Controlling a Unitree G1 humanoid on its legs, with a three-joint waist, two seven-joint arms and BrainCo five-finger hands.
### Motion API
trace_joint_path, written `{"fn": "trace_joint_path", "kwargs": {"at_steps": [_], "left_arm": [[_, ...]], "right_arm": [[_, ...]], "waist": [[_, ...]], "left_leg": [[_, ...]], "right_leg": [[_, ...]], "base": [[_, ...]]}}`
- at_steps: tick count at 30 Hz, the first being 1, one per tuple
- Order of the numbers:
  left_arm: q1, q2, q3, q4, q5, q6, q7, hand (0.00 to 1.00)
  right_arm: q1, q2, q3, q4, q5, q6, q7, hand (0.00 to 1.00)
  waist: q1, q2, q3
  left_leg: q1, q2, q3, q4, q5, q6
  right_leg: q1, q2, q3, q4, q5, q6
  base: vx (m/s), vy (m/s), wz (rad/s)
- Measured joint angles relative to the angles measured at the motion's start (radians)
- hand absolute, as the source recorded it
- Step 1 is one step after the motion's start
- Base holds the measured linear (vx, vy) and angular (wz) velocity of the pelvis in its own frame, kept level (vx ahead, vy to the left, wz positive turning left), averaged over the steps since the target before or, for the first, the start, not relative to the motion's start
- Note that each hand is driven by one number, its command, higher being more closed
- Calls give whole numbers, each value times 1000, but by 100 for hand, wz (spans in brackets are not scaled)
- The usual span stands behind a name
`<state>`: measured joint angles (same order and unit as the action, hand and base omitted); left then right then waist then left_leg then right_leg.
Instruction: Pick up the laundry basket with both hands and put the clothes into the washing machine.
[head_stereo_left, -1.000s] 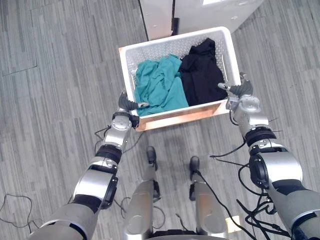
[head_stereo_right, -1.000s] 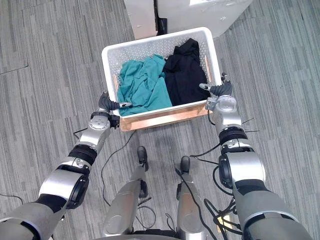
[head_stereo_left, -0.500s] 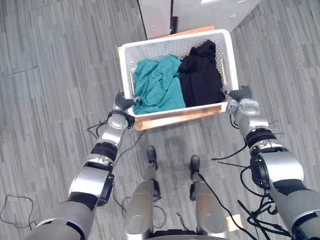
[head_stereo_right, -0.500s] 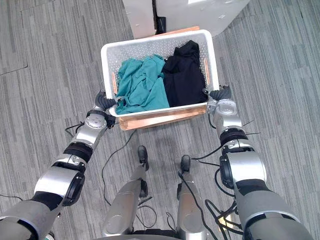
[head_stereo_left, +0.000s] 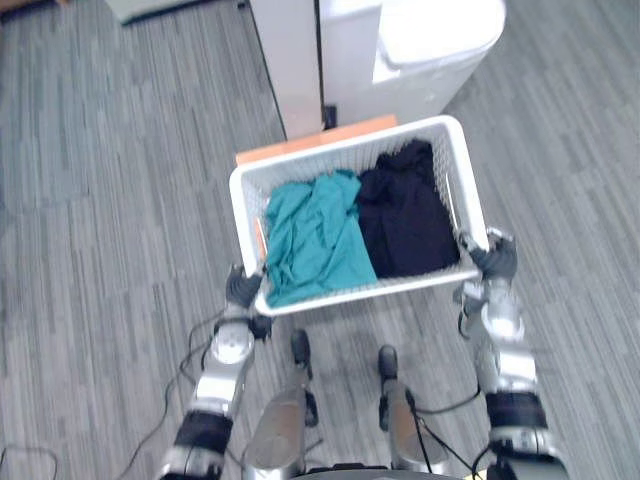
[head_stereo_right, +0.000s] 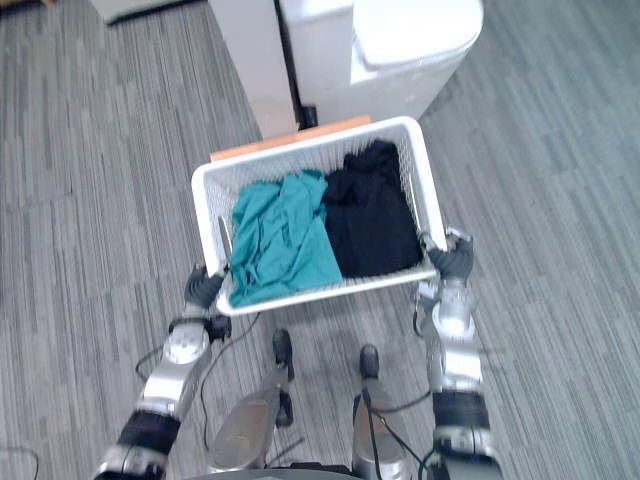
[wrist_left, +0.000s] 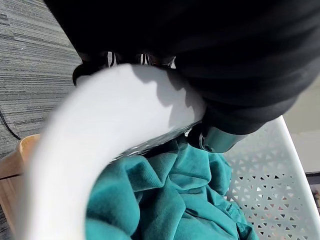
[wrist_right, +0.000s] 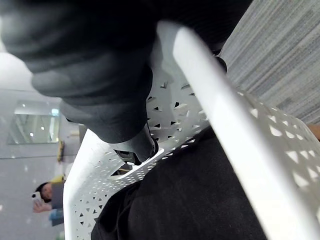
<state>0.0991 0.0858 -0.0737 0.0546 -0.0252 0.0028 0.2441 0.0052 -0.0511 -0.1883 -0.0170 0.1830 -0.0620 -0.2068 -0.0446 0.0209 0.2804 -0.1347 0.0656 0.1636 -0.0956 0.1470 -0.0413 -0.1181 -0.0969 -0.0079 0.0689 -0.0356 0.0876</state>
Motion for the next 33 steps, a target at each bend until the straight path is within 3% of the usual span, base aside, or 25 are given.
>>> {"fn": "trace_joint_path", "kwargs": {"at_steps": [5,9,10,11,12,13,14,15,16,17,18,19,20,21,22,23,24,25,27,29,31,33], "left_arm": [[100,-5,1,-107,0,1,-26,100],[138,-3,3,-133,0,2,-29,100],[138,-3,4,-133,0,2,-29,100],[138,-3,7,-133,0,2,-29,100],[136,0,13,-133,0,3,-29,100],[134,0,18,-133,0,3,-29,100],[132,0,28,-133,0,3,-29,100],[132,0,35,-133,0,3,-29,100],[132,1,49,-133,0,5,-29,100],[130,-4,51,-131,0,10,-29,100],[129,-10,47,-131,0,12,-29,100],[128,-23,44,-121,0,12,-30,100],[128,-27,43,-118,0,12,-30,100],[128,-43,42,-105,-1,12,-30,100],[127,-47,36,-86,-1,12,-29,100],[127,-54,32,-82,-2,12,-29,100],[126,-65,25,-82,-3,12,-29,100],[126,-67,24,-82,-3,12,-29,100],[127,-66,25,-76,-3,12,-28,100],[128,-66,30,-76,-3,12,-27,100],[140,-66,49,-76,-5,10,-23,100],[155,-52,67,-85,-9,9,-21,100]], "right_arm": [[132,45,-7,-114,-31,-9,39,100],[173,55,2,-128,-37,-9,57,100],[176,54,3,-127,-37,-9,57,100],[171,53,4,-122,-37,-9,59,100],[166,53,10,-114,-37,-10,59,100],[161,53,12,-105,-37,-10,60,100],[146,53,16,-77,-36,-11,63,100],[138,53,19,-62,-36,-11,67,100],[135,53,29,-37,-37,-12,77,100],[138,50,31,-30,-36,-11,77,100],[139,40,29,-23,-36,-10,77,100],[138,14,31,-13,-36,-10,77,100],[137,8,32,-10,-36,-10,77,100],[130,-22,38,-2,-30,-9,78,100],[118,-45,40,0,-26,-8,77,100],[105,-58,40,0,-26,-8,76,100],[84,-88,40,2,-26,-7,75,100],[78,-97,40,4,-27,-6,75,100],[77,-99,43,3,-27,-6,75,100],[76,-98,50,4,-27,-6,75,100],[76,-104,77,8,-27,-7,75,100],[72,-96,108,13,-27,-10,72,100]], "waist": [[-14,-15,-44],[-26,-40,-79],[-26,-44,-87],[-27,-45,-87],[-30,-46,-92],[-36,-49,-95],[-41,-49,-99],[-40,-49,-103],[-36,-53,-118],[-37,-51,-119],[-43,-39,-118],[-51,-15,-120],[-51,-10,-121],[-48,8,-125],[-40,28,-135],[-33,38,-135],[-23,49,-134],[-22,50,-134],[-3,37,-127],[21,35,-125],[54,51,-132],[50,38,-149]], "left_leg": [[74,9,83,0,-30,-3],[149,23,276,14,-97,-18],[149,29,311,27,-106,-15],[163,49,392,50,-127,-14],[169,83,472,88,-147,-13],[170,97,510,111,-161,-16],[180,129,585,155,-186,-25],[187,148,618,173,-195,-31],[215,172,688,205,-218,-65],[242,191,730,227,-234,-87],[261,219,753,261,-247,-101],[281,283,765,349,-281,-98],[282,299,765,374,-287,-89],[255,395,706,575,-302,3],[194,429,545,730,-324,47],[158,406,447,772,-356,14],[89,324,273,797,-409,-33],[58,282,208,788,-429,-37],[-30,131,65,686,-451,-21],[-107,60,-4,577,-437,-29],[-108,24,-35,431,-280,-35],[-90,-5,-11,430,-302,29]], "right_leg": [[20,10,82,2,0,0],[-17,36,252,11,17,5],[-27,33,251,-1,14,-4],[-36,8,142,-25,11,-70],[-57,-39,-60,-19,27,-147],[-64,-69,-180,-13,32,-170],[-61,-121,-419,4,34,-212],[-61,-143,-523,21,39,-228],[-61,-181,-682,74,102,-241],[-63,-175,-673,94,116,-159],[-64,-154,-639,107,97,-106],[-69,-121,-592,142,63,-89],[-72,-113,-582,150,54,-91],[-78,-70,-512,186,6,-106],[-77,-39,-458,187,-17,-121],[-76,-30,-437,182,-22,-122],[-67,-12,-389,169,-25,-122],[-53,-5,-372,156,-25,-122],[16,-7,-311,109,-28,-117],[62,-9,-272,62,-34,-107],[99,-4,-202,27,-35,-58],[123,-14,-122,-29,-25,-20]], "base": [[32,-16,-51],[-32,17,-133],[-25,20,-181],[-11,13,-194],[-8,9,-195],[49,-8,-190],[49,-12,-154],[131,-83,-216],[148,-150,-188],[186,-201,-177],[229,-282,-130],[196,-246,-95],[227,-279,-135],[172,-175,-144],[162,-120,-165],[159,-22,-149],[130,33,-107],[205,30,-104],[242,42,-78],[222,121,-83],[237,173,-104],[394,212,-37]]}}
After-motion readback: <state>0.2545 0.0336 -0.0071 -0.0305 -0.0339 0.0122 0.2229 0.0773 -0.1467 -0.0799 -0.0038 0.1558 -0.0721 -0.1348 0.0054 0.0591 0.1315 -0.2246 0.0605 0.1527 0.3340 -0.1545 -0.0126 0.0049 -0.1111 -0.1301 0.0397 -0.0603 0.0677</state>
